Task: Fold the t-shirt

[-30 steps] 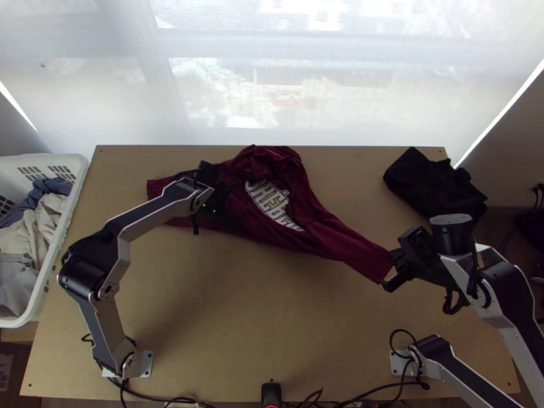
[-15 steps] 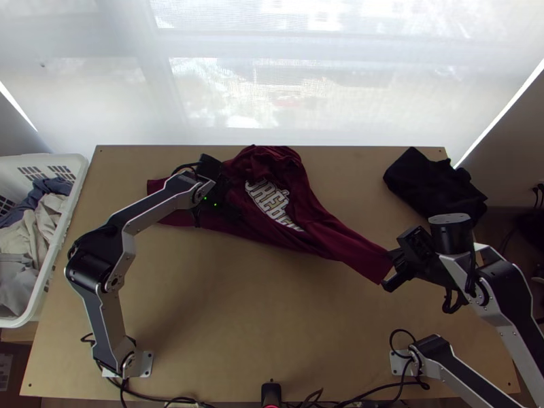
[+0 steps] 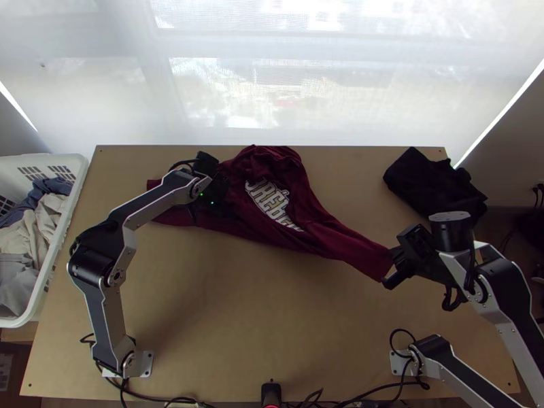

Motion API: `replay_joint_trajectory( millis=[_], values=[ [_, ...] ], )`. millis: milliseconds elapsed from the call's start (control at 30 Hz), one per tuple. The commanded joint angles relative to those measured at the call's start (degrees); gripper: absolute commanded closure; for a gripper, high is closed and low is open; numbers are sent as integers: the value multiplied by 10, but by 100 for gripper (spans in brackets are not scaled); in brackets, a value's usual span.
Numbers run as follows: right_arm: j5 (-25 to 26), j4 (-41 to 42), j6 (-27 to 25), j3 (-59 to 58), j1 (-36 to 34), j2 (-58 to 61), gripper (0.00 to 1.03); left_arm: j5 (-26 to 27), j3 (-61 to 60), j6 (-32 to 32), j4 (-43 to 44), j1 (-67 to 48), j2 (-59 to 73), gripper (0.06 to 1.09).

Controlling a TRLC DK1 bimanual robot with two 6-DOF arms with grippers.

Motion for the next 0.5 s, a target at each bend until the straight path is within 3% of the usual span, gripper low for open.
replay_joint_trajectory(
  millis=[0,467],
  values=[
    [0,7,-5,8,-11,4,100,6,3,0,-9,8,-24,105],
    [-1,26,-26,65,-53,30,100,25,-62,-21,-118,49,-291,105]
  ],
)
